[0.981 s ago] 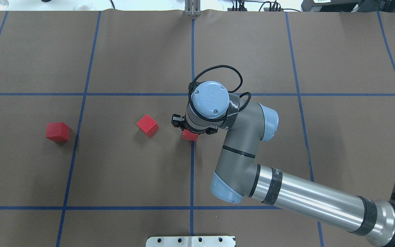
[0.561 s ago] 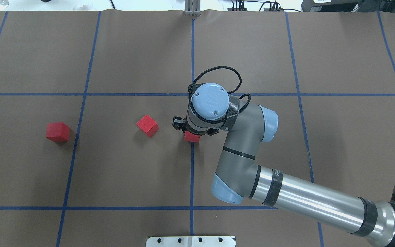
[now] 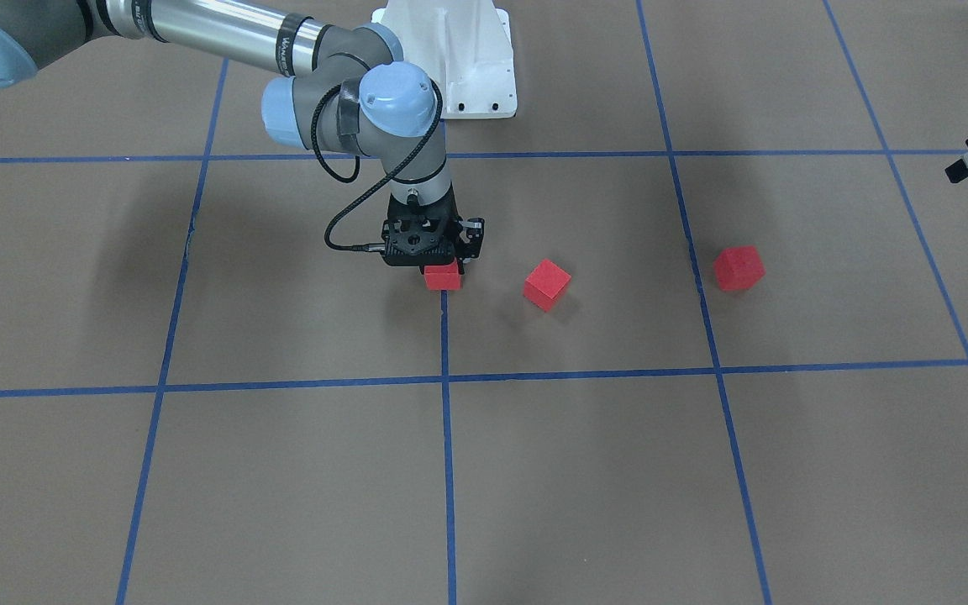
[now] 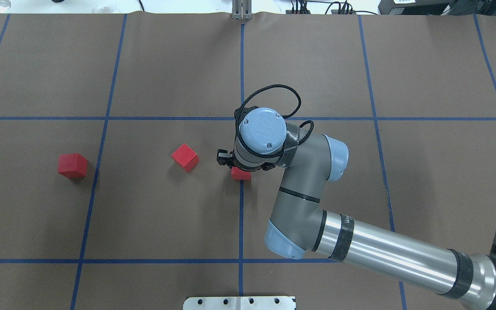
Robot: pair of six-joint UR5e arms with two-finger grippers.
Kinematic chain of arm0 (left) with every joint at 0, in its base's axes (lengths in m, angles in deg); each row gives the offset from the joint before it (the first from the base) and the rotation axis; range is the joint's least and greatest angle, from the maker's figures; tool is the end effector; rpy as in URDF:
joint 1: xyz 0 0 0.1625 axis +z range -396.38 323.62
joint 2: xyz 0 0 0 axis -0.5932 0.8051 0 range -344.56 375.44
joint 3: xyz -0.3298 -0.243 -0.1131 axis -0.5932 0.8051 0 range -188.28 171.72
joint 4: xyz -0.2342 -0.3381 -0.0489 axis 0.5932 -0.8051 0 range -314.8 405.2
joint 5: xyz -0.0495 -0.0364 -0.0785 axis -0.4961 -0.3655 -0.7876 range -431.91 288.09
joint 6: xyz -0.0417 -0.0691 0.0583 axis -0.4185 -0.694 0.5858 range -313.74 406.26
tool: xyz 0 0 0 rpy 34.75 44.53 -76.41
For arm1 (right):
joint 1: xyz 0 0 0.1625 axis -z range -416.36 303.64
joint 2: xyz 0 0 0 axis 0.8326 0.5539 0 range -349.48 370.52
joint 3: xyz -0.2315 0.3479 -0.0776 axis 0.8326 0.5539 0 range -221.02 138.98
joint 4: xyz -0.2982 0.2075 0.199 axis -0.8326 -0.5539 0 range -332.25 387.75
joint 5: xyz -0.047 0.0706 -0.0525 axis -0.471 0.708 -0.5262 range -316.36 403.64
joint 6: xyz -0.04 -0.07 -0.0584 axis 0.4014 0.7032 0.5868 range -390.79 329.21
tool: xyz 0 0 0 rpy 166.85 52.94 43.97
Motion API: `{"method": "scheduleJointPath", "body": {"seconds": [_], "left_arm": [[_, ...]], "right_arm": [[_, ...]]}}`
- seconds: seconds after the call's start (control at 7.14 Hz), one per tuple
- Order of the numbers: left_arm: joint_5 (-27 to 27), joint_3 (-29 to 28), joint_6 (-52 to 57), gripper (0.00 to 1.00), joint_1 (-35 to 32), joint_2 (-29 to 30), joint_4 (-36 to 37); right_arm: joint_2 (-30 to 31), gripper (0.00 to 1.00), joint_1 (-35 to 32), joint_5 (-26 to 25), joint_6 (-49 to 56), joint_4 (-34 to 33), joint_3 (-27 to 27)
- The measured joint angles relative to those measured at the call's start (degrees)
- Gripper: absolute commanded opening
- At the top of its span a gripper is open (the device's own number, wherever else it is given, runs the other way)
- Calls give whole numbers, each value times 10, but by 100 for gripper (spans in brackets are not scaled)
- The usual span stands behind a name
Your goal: Form red blocks into L shape at center
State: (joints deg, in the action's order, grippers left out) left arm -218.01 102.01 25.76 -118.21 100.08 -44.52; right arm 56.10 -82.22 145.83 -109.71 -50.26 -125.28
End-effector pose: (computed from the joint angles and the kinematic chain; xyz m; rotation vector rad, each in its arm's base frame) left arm 0.0139 -0.4524 0.5131 -0.0135 1.0009 -0.0717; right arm -0.6188 -0.4247 0.2054 0.0905 -0.8989 0.1460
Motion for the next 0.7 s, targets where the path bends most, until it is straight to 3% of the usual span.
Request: {"method": "scheduleJointPath", "body": {"seconds": [0.28,0.56,0.7], "left_arm": [[-1,12,-27,100,5,3,-5],[2,37,-197,100,71,20,-59],[9,42,-311,100,121,48,-95]], "right_arm": [[0,100,4,-5,2,0,-10],[37,100,-17,14,3,-10,-76],[75,100,-48,48,6,-14,-124]]}}
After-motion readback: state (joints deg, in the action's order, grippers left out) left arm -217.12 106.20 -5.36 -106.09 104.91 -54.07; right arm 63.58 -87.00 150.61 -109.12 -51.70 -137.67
